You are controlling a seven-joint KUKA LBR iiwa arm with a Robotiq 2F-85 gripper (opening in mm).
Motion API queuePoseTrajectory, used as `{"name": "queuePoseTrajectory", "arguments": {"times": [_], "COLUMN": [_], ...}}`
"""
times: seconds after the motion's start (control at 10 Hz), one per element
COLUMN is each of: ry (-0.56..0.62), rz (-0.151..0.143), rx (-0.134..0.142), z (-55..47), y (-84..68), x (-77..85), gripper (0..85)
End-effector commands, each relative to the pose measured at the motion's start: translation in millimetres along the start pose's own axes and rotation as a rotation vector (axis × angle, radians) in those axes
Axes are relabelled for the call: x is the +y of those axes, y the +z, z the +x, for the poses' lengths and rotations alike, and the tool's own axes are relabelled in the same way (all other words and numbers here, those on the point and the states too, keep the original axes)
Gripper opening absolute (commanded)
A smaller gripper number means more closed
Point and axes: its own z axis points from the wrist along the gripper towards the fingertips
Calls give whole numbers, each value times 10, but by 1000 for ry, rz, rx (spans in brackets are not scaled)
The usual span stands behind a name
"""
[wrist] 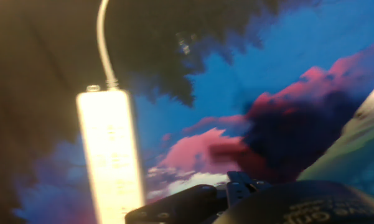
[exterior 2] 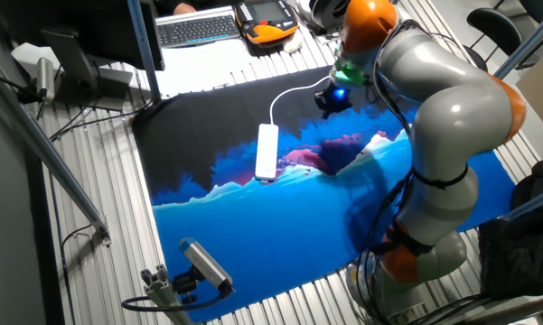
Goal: Turn off the power strip by pressing the button
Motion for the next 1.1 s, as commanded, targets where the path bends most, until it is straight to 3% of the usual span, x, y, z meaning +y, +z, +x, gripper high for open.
{"name": "queuePoseTrajectory", "arguments": {"times": [0.0,0.2,0.4,0.5,0.6,0.7,1.0], "ry": [69,98,83,79,86,79,95], "rz": [-12,-24,-9,-15,-16,7,-30], "rx": [-9,-5,-7,3,-2,-4,9], "z": [141,315,436,486,584,659,779], "y": [76,212,370,472,639,744,911], "x": [322,746,1067,1179,1329,1413,1521], "gripper": [170,170,170,0,0,0,0]}}
